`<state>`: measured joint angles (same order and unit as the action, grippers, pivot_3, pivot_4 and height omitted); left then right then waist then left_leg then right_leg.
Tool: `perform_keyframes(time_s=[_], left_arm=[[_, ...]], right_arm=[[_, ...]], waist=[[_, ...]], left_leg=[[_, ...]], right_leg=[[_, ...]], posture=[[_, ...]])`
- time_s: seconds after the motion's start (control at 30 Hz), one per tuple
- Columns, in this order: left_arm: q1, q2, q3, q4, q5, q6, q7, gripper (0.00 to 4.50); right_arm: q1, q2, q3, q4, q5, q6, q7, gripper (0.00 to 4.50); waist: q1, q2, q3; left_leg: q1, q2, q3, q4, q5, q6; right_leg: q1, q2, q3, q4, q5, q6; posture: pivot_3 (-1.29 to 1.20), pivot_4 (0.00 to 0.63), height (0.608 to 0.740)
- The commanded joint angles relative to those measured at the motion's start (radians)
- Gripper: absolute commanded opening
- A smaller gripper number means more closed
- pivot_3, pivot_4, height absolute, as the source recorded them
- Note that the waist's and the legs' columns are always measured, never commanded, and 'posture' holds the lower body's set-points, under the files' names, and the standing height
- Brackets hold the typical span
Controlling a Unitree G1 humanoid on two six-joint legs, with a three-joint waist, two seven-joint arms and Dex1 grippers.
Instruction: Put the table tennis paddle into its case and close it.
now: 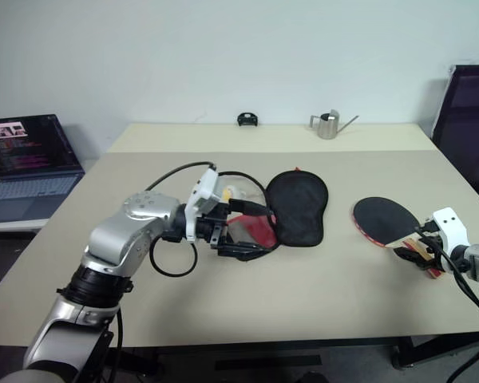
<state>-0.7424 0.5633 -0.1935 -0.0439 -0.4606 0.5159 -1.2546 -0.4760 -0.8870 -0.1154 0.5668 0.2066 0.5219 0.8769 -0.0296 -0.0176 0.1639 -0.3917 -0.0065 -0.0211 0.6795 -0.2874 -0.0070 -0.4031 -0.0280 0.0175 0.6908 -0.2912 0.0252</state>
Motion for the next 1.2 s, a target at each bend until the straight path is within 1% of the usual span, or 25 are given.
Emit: perform_keyframes(time_s=[0.03,0.2,0.23,0.3,0.4,0.57,0.7,0.9,1.03,1.13,1.2], left_arm=[[-0.002,0.02,0.027,-0.036,-0.003,-0.004,0.004,4.5],[0.008,0.031,0.035,-0.047,-0.009,0.001,0.012,4.5],[0.01,0.032,0.035,-0.047,-0.009,0.0,0.014,4.5],[0.013,0.035,0.036,-0.048,-0.009,-0.002,0.016,4.5],[0.021,0.042,0.037,-0.045,-0.004,-0.011,0.018,4.5],[0.039,0.061,0.064,-0.044,-0.01,-0.004,0.039,4.5],[0.072,0.099,0.117,-0.04,-0.011,-0.008,0.064,4.5],[0.106,0.134,0.154,-0.048,-0.011,-0.004,0.087,4.5],[0.13,0.156,0.188,-0.042,-0.007,-0.008,0.115,4.5],[0.143,0.152,0.208,-0.047,-0.007,-0.032,0.135,4.5],[0.153,0.15,0.218,-0.059,-0.016,-0.04,0.137,4.5]], right_arm=[[-0.047,-0.001,0.014,0.079,-0.029,-0.048,0.023,4.48],[-0.079,0.009,0.019,0.149,-0.042,-0.071,0.037,4.48],[-0.082,0.012,0.019,0.155,-0.043,-0.074,0.035,4.31],[-0.082,0.018,0.015,0.157,-0.039,-0.07,0.032,3.85],[-0.071,0.026,0.009,0.143,-0.034,-0.061,0.021,2.81],[-0.044,0.038,-0.029,0.1,-0.023,-0.07,-0.04,1.16],[-0.007,0.036,-0.089,-0.014,0.005,-0.033,-0.087,1.11],[0.037,0.045,-0.13,-0.205,0.045,0.059,-0.139,1.11],[0.028,0.059,-0.136,-0.439,0.094,0.182,-0.177,1.11],[-0.006,0.081,-0.126,-0.571,0.12,0.29,-0.225,1.11],[-0.05,0.121,-0.117,-0.636,0.13,0.377,-0.287,1.11]], waist=[[-0.002,0.0,0.0],[-0.002,0.0,0.0],[-0.002,0.0,0.0],[-0.002,0.0,0.0],[-0.003,0.0,0.0],[-0.003,0.0,0.0],[-0.002,0.0,0.0],[0.001,0.002,0.001],[-0.004,0.004,0.003],[-0.002,0.004,0.003],[-0.001,0.004,0.003]], left_leg=[[0.0,0.0,0.0,0.0,0.0,0.0],[0.001,0.0,0.0,0.0,0.0,0.0],[0.002,0.0,0.0,0.0,0.0,0.0],[0.006,0.0,0.0,0.0,0.0,0.0],[0.012,0.001,-0.001,-0.001,0.0,0.0],[0.013,0.001,-0.002,-0.001,0.0,0.0],[0.013,0.001,-0.002,-0.001,0.0,0.0],[0.011,0.001,-0.003,-0.002,0.0,0.0],[0.011,0.001,-0.002,-0.003,0.0,0.0],[0.01,0.001,-0.004,-0.003,0.0,0.0],[0.01,0.001,-0.004,-0.003,0.0,0.0]], right_leg=[[0.0,0.0,0.0,0.0,0.0,0.0],[0.001,0.0,0.0,0.0,0.0,0.0],[0.002,0.0,0.0,0.0,0.0,0.0],[0.006,0.0,0.0,-0.001,0.0,0.0],[0.014,0.0,-0.001,-0.004,0.0,0.0],[0.015,0.0,-0.001,-0.005,0.0,0.0],[0.014,0.0,-0.001,-0.005,0.0,0.0],[0.014,-0.001,-0.002,-0.007,0.0,0.0],[0.013,-0.001,-0.002,-0.008,0.0,0.0],[0.013,-0.001,-0.003,-0.008,0.0,0.0],[0.013,-0.001,-0.003,-0.009,0.0,0.0]], posture=[[0.0,0.15,0.74],[0.0,0.15,0.74],[0.0,0.15,0.74],[0.0,0.15,0.74],[0.0,0.15,0.74],[0.0,0.15,0.74],[0.0,0.15,0.74],[0.0,0.15,0.74],[0.0,0.15,0.74],[0.0,0.15,0.74],[0.0,0.15,0.74]])
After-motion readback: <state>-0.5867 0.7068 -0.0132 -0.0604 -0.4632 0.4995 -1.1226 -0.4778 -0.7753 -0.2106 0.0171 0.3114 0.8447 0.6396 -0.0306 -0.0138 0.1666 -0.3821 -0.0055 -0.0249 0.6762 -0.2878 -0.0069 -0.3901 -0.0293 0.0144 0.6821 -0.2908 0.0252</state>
